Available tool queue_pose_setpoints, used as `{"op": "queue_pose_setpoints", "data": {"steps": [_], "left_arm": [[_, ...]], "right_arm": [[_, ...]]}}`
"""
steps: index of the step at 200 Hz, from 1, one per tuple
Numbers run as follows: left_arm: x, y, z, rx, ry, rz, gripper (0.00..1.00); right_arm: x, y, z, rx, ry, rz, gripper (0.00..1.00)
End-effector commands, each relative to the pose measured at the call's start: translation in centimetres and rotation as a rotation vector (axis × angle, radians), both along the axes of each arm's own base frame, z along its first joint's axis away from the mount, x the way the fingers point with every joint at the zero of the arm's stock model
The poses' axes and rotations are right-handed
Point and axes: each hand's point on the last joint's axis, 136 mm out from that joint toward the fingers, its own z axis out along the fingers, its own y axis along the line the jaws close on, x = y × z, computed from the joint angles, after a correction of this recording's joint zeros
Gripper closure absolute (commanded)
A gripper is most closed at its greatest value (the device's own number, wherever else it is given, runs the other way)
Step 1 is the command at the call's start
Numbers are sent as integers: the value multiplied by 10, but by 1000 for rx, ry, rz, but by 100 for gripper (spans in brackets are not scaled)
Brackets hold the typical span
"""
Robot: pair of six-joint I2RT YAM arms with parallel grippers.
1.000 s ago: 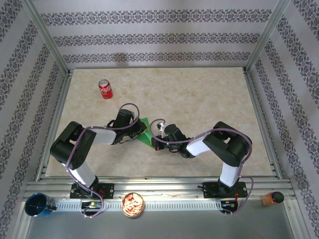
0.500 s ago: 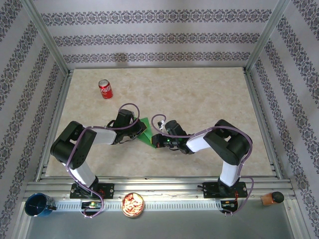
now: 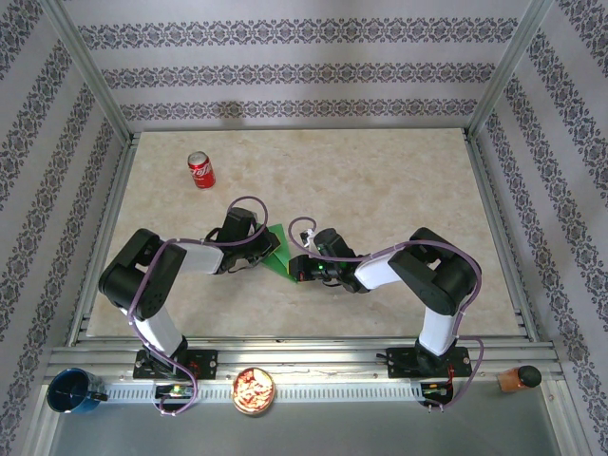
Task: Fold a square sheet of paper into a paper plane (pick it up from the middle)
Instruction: Fourth fold the wing at the center of the table.
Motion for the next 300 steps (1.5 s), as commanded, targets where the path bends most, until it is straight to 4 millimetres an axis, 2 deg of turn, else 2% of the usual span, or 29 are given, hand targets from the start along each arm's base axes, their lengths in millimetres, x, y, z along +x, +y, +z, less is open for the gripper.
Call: {"op": "queue_pose_setpoints", "data": {"steps": [1, 66, 91, 104, 147, 180, 197, 240, 274, 300], "left_arm": [[-3, -1, -9, 36, 20, -28, 100], [-7, -2, -20, 45, 50, -45, 100], [-9, -2, -23, 49, 59, -55, 100], [-11, -1, -25, 53, 64, -62, 100], [-16, 0, -29, 56, 70, -73, 100], [-18, 0, -31, 54, 73, -74, 100], [-19, 0, -32, 53, 74, -78, 100], [-20, 1, -31, 54, 75, -77, 100], [-21, 1, -32, 56, 74, -76, 100], [-20, 1, -32, 49, 74, -74, 100]], "right_arm": [[-19, -19, -39, -125, 115, -6, 95], [-19, -19, -38, -126, 120, -6, 93], [-18, -18, -34, -118, 117, -7, 88], [-17, -16, -27, -108, 111, -7, 81], [-16, -12, 0, -58, 94, 7, 72], [-17, -15, 4, -55, 133, 0, 72], [-18, -14, 6, -43, 145, 6, 76], [-21, -13, 8, -17, 189, 6, 74], [-11, -12, 22, 18, 181, -9, 71], [-6, -10, 23, 21, 212, -9, 69]]}}
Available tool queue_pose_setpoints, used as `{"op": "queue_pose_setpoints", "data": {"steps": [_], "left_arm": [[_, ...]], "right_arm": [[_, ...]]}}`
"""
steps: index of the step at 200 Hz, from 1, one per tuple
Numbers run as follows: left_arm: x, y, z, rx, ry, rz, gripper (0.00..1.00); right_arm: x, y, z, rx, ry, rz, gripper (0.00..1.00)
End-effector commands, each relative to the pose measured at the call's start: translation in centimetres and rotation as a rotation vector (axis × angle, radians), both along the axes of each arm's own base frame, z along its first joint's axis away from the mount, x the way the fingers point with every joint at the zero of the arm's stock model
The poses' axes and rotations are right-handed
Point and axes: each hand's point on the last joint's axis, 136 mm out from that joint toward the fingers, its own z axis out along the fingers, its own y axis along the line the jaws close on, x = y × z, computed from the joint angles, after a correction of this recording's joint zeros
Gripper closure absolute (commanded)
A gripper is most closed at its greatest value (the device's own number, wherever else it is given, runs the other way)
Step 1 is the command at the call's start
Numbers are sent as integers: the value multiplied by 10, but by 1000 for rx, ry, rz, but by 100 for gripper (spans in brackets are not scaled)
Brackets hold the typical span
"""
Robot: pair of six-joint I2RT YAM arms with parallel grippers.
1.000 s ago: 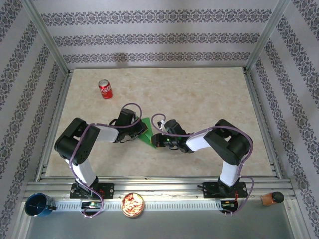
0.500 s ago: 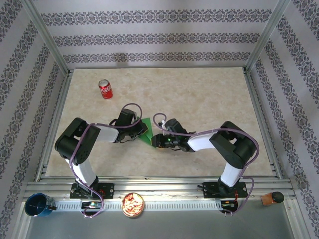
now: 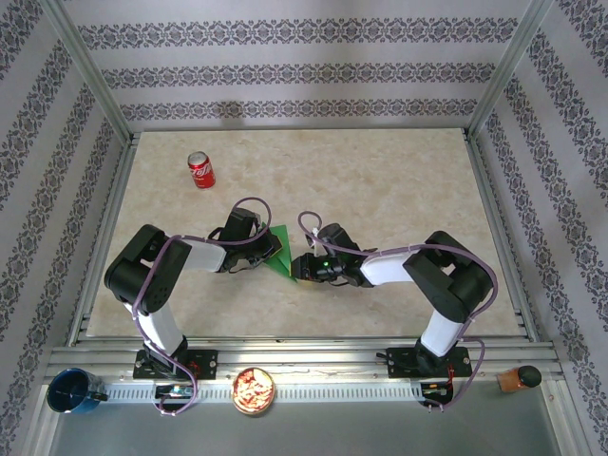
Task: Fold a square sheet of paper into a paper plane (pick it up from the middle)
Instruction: Fourth fold the wing at the center of the table.
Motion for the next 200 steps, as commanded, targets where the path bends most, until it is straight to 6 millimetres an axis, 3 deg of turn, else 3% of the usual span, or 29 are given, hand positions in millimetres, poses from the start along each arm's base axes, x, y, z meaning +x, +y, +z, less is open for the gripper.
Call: {"op": "queue_pose_setpoints", "data": {"steps": [1, 43, 76, 121, 200], "left_arm": [[-17, 5, -21, 37, 59, -20, 100], [-18, 5, -23, 35, 62, -22, 100], [-18, 5, -23, 33, 60, -21, 100], [-16, 4, -21, 28, 56, -21, 100], [-18, 6, -24, 28, 61, -15, 100]], "right_arm": [[7, 5, 13, 29, 26, 2, 69], [13, 14, 15, 46, 56, 7, 67], [14, 17, 13, 37, 74, 13, 72], [8, 11, 0, 5, 103, 13, 85], [-8, 6, -19, 12, 149, 9, 87]]}}
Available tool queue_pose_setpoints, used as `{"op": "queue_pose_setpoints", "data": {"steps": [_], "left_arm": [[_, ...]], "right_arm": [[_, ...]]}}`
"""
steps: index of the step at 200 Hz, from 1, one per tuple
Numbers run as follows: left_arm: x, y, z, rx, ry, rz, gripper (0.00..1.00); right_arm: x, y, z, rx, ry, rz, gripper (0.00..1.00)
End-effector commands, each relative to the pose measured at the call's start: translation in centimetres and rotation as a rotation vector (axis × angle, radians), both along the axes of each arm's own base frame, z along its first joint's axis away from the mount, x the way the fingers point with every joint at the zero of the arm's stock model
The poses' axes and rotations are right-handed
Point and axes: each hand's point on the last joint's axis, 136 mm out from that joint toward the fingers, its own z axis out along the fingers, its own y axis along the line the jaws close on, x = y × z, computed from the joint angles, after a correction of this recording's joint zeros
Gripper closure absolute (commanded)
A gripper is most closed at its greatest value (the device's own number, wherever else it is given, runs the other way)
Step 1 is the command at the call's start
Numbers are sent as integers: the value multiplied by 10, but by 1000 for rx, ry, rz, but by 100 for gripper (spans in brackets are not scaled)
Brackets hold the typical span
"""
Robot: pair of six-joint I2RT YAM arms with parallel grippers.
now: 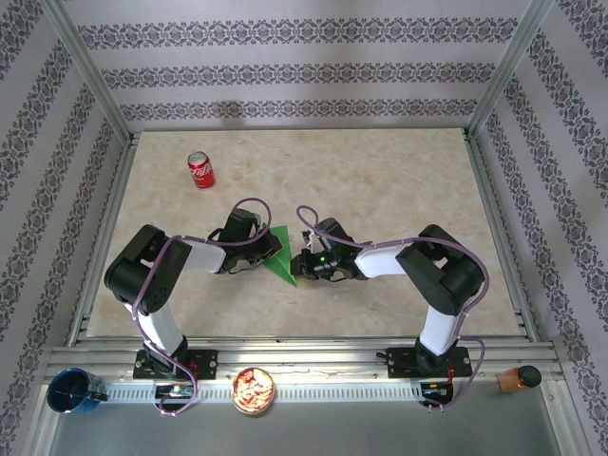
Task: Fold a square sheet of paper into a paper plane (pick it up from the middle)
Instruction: Fourth fold the wing at the center of the table.
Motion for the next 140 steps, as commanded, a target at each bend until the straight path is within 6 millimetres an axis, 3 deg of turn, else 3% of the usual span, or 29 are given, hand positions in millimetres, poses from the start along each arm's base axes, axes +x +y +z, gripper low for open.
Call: {"op": "queue_pose_setpoints", "data": {"steps": [1, 97, 118, 140], "left_arm": [[-17, 7, -24, 41, 67, -7, 100], [-17, 7, -25, 41, 66, 1, 100], [-17, 7, -26, 40, 67, 0, 100], [-18, 8, -27, 40, 68, -1, 100]], "right_arm": [[-9, -2, -11, 7, 40, 2, 87], [-18, -12, -9, -26, 40, 2, 86], [-25, -15, -14, -45, 48, 5, 84], [-21, -17, -3, -66, 4, -6, 76]]}}
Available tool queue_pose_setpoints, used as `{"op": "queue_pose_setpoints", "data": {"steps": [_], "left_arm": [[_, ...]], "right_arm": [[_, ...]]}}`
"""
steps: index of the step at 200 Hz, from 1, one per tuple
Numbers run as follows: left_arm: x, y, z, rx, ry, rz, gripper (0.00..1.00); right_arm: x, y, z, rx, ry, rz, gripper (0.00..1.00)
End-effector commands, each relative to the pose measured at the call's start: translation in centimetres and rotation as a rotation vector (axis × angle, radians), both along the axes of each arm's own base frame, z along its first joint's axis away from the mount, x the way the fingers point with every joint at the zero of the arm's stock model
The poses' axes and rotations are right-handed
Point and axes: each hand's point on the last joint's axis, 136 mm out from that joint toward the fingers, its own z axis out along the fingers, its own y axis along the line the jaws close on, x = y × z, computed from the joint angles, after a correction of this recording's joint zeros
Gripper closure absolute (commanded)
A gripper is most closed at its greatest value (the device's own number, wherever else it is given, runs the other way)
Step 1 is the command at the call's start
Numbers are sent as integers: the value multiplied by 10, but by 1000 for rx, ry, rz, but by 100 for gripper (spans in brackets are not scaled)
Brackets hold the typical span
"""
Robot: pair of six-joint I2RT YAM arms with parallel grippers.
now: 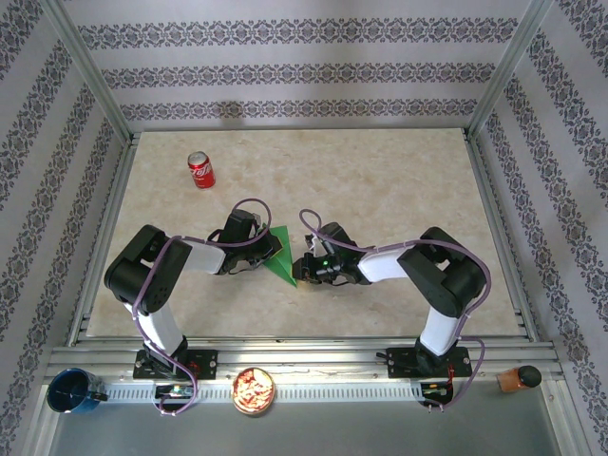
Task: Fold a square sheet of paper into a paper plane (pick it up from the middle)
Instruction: Fourth fold the wing at the center of the table.
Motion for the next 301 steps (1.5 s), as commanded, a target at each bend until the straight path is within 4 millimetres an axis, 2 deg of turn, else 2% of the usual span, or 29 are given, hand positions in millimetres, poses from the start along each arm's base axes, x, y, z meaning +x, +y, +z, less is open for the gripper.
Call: {"op": "queue_pose_setpoints", "data": {"steps": [1, 18, 43, 58, 67, 78, 97, 158, 190, 231, 301], "left_arm": [[-17, 8, -27, 45, 78, -1, 100], [-18, 8, -27, 48, 77, -3, 100], [-19, 7, -28, 45, 77, -6, 100], [-18, 7, -28, 43, 76, -6, 100], [-19, 8, -29, 43, 77, -4, 100], [-19, 8, -29, 41, 78, -4, 100], [-19, 7, -29, 40, 76, -5, 100], [-21, 6, -31, 33, 82, -12, 100], [-21, 7, -30, 31, 81, -9, 100], [-21, 7, -30, 33, 80, -7, 100], [-21, 9, -30, 38, 84, 1, 100]], "right_arm": [[-11, -13, -1, -72, 1, -7, 76], [-1, -20, 18, -101, -53, -25, 70], [11, -23, 46, -88, -106, -32, 68], [13, -12, 60, -38, -104, -13, 72], [13, -2, 63, -9, -80, 14, 79], [12, 10, 60, 2, -55, 39, 86], [14, 23, 51, -10, -37, 43, 92], [24, 37, 29, -43, 7, 46, 96], [22, 36, 16, -59, 38, 39, 96], [10, 28, -2, -83, 82, 39, 96], [-5, 15, -14, -122, 95, 40, 95]]}}
